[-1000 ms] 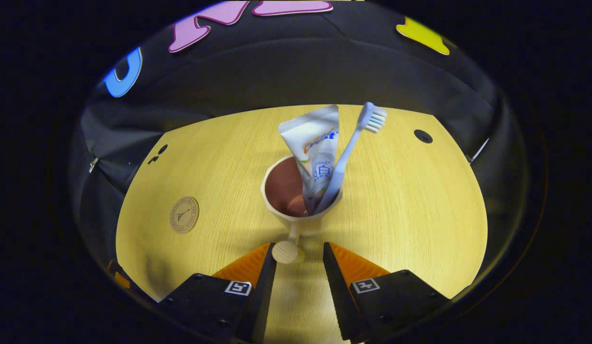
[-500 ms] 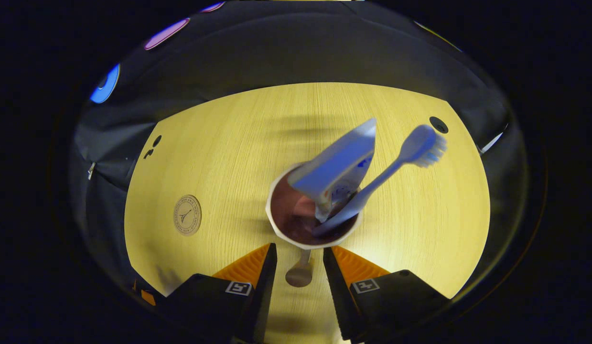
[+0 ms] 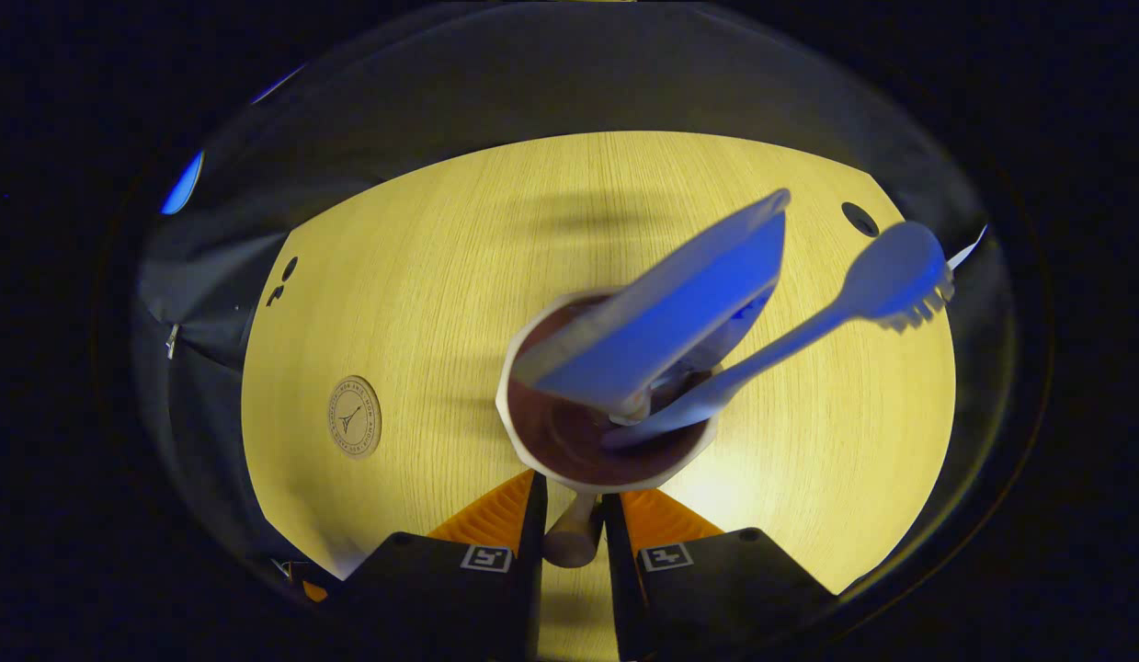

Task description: Put the toothbrush and toothpaste on the desktop into the cup, then pick up the cup and place it on the coaster on the desktop.

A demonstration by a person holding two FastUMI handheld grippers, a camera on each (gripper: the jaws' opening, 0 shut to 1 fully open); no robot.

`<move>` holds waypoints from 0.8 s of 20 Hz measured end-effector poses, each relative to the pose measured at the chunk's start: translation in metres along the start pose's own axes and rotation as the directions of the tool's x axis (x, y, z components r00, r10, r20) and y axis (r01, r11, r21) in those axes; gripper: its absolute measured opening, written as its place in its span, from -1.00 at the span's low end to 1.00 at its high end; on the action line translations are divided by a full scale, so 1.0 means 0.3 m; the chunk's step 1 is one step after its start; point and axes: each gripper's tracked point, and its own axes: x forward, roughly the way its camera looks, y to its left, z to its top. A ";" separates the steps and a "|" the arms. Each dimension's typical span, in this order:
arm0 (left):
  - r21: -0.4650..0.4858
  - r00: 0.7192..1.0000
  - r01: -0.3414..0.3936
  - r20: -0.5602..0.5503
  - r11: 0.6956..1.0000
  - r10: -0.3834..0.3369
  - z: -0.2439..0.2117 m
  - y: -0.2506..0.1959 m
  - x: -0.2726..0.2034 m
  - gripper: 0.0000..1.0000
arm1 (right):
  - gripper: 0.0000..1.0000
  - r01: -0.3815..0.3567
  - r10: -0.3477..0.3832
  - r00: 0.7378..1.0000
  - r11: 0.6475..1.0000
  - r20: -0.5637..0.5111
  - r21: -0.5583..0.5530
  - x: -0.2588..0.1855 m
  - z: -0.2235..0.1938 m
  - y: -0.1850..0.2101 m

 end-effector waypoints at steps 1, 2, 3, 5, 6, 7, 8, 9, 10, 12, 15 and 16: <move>0.001 1.000 0.010 -0.003 1.000 -0.010 -0.005 -0.015 -0.002 0.96 | -0.32 -0.004 0.004 1.000 1.000 -0.003 -0.007 0.002 -0.001 0.004; 0.005 1.000 0.020 -0.007 1.000 -0.020 -0.009 -0.026 -0.006 0.96 | -0.32 -0.003 0.003 1.000 1.000 -0.010 -0.015 -0.004 -0.006 0.004; 0.014 1.000 0.026 -0.013 1.000 -0.026 -0.021 -0.023 -0.003 0.96 | -0.38 -0.006 0.006 1.000 1.000 -0.005 -0.021 -0.003 0.000 0.008; 0.034 0.999 0.034 -0.019 0.999 -0.033 -0.031 -0.027 0.002 0.96 | -0.43 0.001 -0.001 1.000 1.000 0.007 -0.030 -0.003 0.002 -0.004; 0.041 0.999 0.035 -0.022 0.999 -0.035 -0.035 -0.027 0.003 0.96 | -0.51 0.007 -0.006 1.000 0.999 0.018 -0.033 -0.003 0.010 -0.007; 0.044 0.999 0.038 -0.028 0.998 -0.037 -0.042 -0.022 0.003 0.96 | -0.58 0.010 -0.009 1.000 0.999 0.016 -0.047 -0.008 0.002 -0.010; 0.044 0.999 0.040 -0.033 0.998 -0.038 -0.050 -0.018 -0.001 0.96 | -0.58 0.023 -0.021 0.999 0.997 0.028 -0.071 -0.004 0.003 -0.014; 0.041 0.999 0.040 -0.039 0.998 -0.038 -0.058 -0.015 0.003 0.96 | -0.65 0.031 -0.028 0.999 0.996 0.034 -0.087 -0.008 0.003 -0.017; 0.037 0.998 0.039 -0.045 0.999 -0.037 -0.064 -0.009 0.002 0.96 | -0.66 0.028 -0.024 0.999 0.994 0.038 -0.106 -0.013 -0.001 -0.012; 0.033 0.998 0.039 -0.047 0.999 -0.037 -0.068 -0.007 0.001 0.96 | -0.65 0.026 -0.020 0.999 0.990 0.047 -0.138 -0.021 -0.001 -0.015; 0.039 0.998 0.038 -0.046 0.999 -0.036 -0.068 0.011 -0.004 0.96 | -0.65 0.026 -0.017 0.998 0.988 0.058 -0.154 -0.025 -0.008 0.008; 0.042 0.998 0.037 -0.045 0.998 -0.035 -0.067 0.017 -0.005 0.96 | -0.65 0.031 -0.020 0.997 0.986 0.072 -0.164 -0.033 -0.005 0.012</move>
